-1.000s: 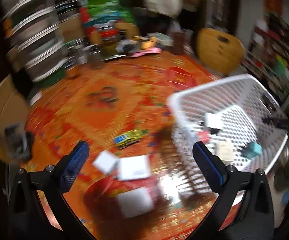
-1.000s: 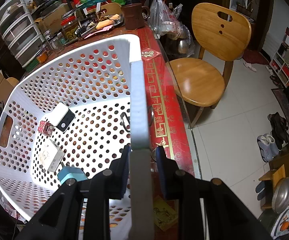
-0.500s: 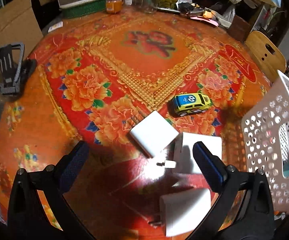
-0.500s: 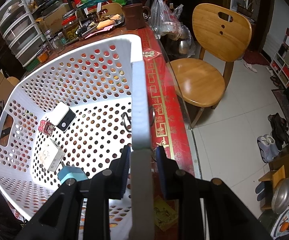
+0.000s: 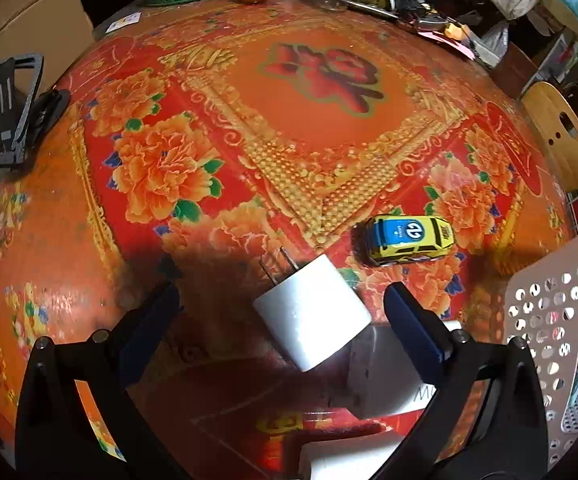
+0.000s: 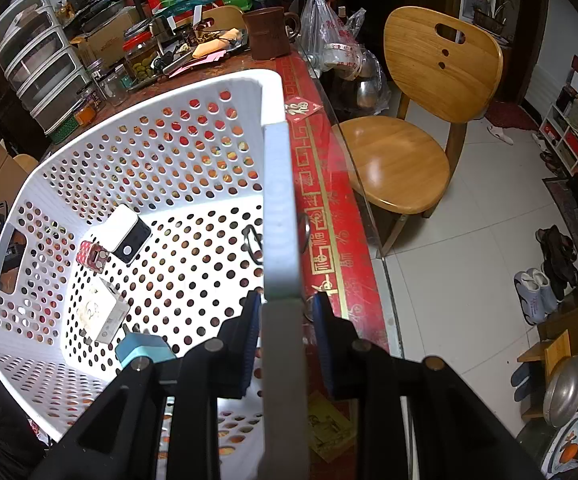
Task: Organize rigid objects
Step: 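Move the left gripper to the white square charger and grasp it, then carry the white square charger into the basket and open the left gripper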
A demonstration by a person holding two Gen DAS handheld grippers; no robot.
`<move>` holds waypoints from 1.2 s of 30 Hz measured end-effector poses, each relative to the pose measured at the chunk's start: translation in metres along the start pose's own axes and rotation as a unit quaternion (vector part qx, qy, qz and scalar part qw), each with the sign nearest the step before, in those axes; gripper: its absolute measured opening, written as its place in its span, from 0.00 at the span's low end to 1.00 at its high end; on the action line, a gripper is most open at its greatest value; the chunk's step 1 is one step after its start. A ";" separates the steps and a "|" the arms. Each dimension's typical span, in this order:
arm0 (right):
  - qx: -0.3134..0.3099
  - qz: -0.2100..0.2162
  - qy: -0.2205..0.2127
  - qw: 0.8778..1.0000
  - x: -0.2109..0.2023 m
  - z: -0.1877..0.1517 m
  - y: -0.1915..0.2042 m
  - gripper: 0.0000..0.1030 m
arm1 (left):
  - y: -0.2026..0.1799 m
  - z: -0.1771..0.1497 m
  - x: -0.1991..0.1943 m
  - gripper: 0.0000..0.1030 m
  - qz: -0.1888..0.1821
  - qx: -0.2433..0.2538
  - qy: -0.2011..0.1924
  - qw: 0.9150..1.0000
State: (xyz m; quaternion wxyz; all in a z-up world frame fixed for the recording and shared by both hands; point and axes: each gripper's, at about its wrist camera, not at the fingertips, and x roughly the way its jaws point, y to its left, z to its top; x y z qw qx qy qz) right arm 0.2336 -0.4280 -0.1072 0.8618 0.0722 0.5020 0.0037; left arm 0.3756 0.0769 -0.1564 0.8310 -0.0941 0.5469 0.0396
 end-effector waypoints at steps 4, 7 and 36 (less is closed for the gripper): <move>-0.001 0.000 0.000 1.000 0.000 0.000 -0.001 0.24 | -0.001 0.000 0.003 0.81 0.009 -0.005 0.004 1.000; 0.000 0.000 0.001 1.000 0.000 0.000 0.000 0.24 | -0.009 -0.001 0.002 0.60 0.014 0.011 0.000 1.000; -0.005 0.003 0.000 1.000 0.001 0.000 0.002 0.24 | -0.143 -0.032 -0.190 0.54 -0.051 0.217 -0.137 0.965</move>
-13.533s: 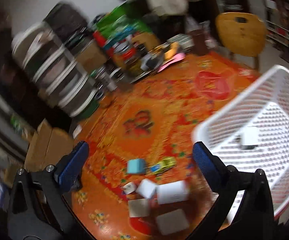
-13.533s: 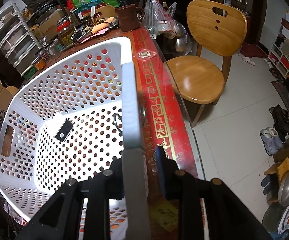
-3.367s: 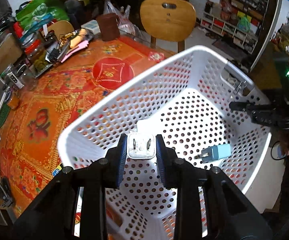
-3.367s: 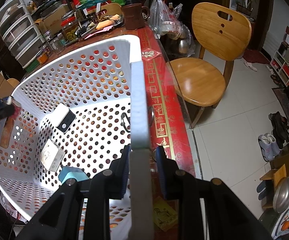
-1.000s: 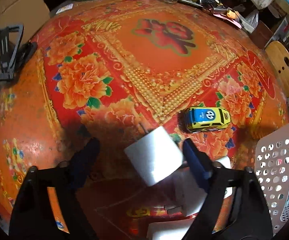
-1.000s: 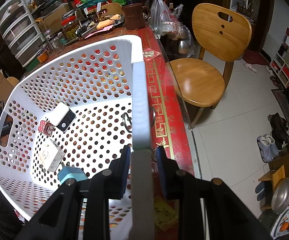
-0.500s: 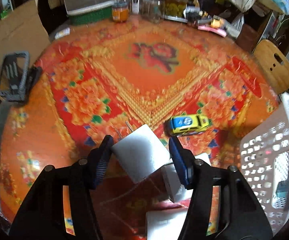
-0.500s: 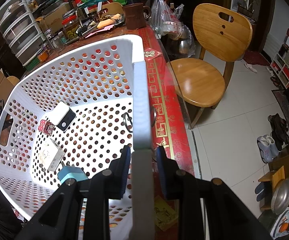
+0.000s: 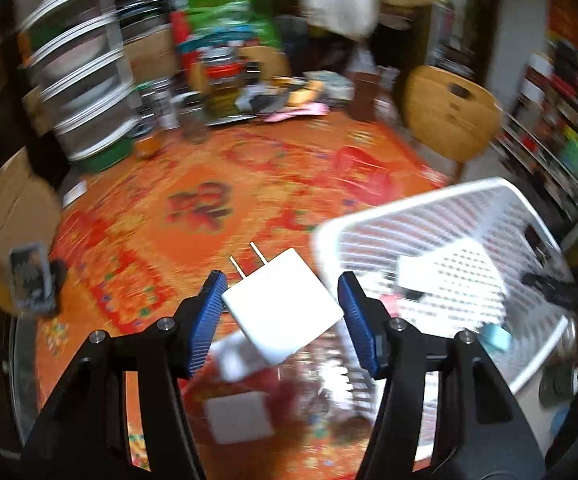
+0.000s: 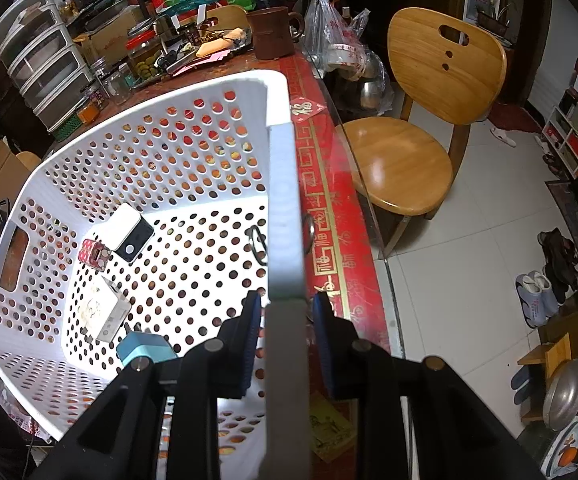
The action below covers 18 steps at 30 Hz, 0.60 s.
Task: Organize rigid objects
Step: 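Carry the white square charger into the basket and open the left gripper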
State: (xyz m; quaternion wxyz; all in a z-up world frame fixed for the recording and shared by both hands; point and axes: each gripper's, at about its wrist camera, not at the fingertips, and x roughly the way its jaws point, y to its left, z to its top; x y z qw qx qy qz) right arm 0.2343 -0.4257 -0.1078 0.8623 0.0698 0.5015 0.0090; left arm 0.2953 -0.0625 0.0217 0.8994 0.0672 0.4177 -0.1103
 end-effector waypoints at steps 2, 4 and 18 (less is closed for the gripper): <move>0.000 0.000 0.000 1.000 0.000 0.000 0.000 0.24 | -0.035 0.004 0.007 0.54 -0.023 0.040 0.018 0.999; 0.001 0.002 0.000 1.000 0.000 0.000 0.000 0.24 | -0.063 0.005 0.017 0.54 -0.033 0.067 0.037 0.997; 0.002 0.006 -0.002 1.000 0.000 0.001 -0.003 0.24 | -0.129 -0.013 0.103 0.54 -0.035 0.146 0.149 0.977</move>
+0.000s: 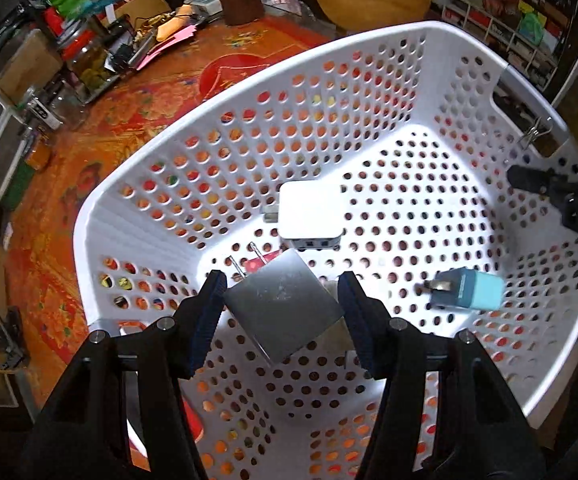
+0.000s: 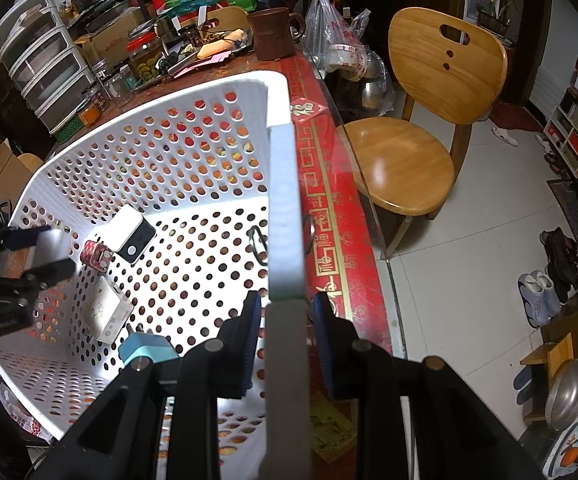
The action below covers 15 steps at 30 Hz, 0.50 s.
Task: Organize rigid objects
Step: 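Carry the white square charger into the basket and open the left gripper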
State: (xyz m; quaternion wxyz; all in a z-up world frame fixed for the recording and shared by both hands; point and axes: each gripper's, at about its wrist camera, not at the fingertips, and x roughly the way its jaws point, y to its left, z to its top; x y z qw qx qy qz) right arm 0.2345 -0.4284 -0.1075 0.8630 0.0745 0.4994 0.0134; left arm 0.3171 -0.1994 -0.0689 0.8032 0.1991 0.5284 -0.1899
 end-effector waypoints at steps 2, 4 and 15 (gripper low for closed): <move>-0.001 0.000 0.000 1.000 0.000 0.000 0.000 0.24 | -0.004 -0.001 0.003 0.54 0.010 0.007 0.004 1.000; -0.002 0.000 0.001 1.000 0.000 0.000 0.000 0.24 | -0.005 0.000 0.005 0.54 0.008 0.007 0.007 1.000; 0.000 -0.002 0.002 1.000 -0.001 0.001 -0.001 0.24 | -0.004 0.000 -0.007 0.86 -0.006 0.009 -0.022 1.000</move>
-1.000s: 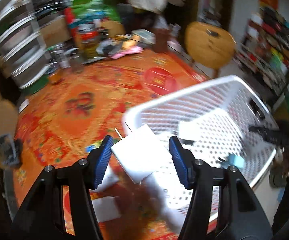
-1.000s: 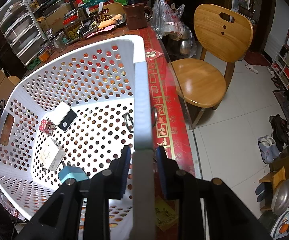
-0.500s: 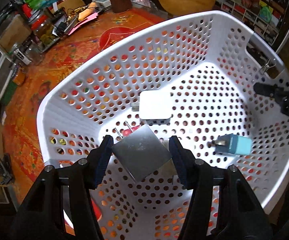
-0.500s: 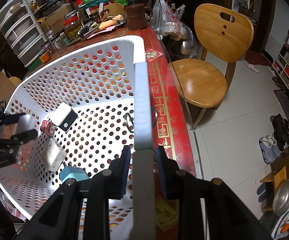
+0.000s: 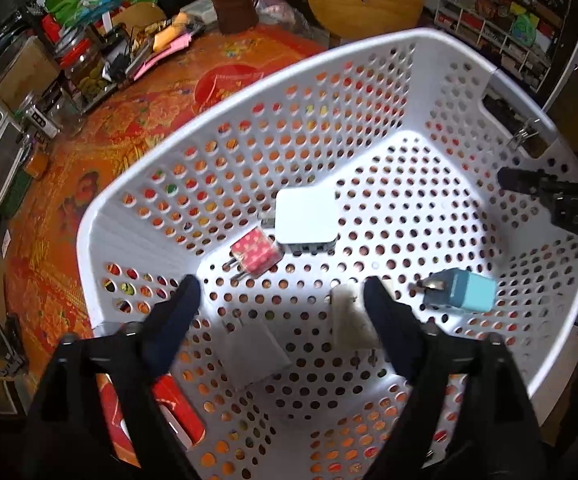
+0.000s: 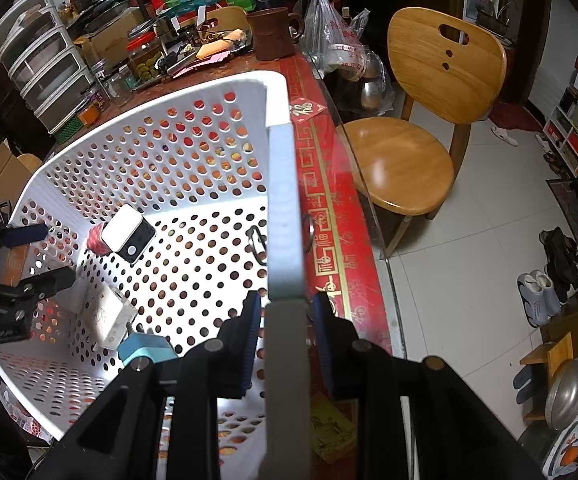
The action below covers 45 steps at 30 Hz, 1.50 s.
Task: Organize rigid objects
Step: 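Carry the white square charger into the basket and open the left gripper, then grasp the white cylindrical charger on the table with the left gripper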
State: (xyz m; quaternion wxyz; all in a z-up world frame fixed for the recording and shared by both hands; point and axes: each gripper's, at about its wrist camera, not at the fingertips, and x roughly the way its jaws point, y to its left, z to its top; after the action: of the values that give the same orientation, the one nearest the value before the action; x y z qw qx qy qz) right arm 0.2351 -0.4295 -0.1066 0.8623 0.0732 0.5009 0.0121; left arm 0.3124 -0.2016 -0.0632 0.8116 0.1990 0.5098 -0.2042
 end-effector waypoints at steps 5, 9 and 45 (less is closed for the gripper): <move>0.000 -0.004 0.001 1.000 0.000 0.001 0.000 0.24 | 0.015 -0.011 -0.027 0.96 -0.010 -0.017 -0.051 0.998; 0.000 -0.005 0.001 1.000 0.000 0.001 0.000 0.24 | 0.039 -0.024 -0.048 0.98 -0.009 -0.048 -0.083 0.995; -0.004 0.002 -0.001 1.000 -0.001 0.002 0.000 0.25 | 0.150 -0.187 0.042 0.82 0.039 -0.232 0.009 0.972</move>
State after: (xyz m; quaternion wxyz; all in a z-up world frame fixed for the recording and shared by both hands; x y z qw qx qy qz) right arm 0.2361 -0.4302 -0.1051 0.8632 0.0712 0.4995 0.0155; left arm 0.2697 0.0185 -0.1595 0.8387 0.0269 0.5420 -0.0466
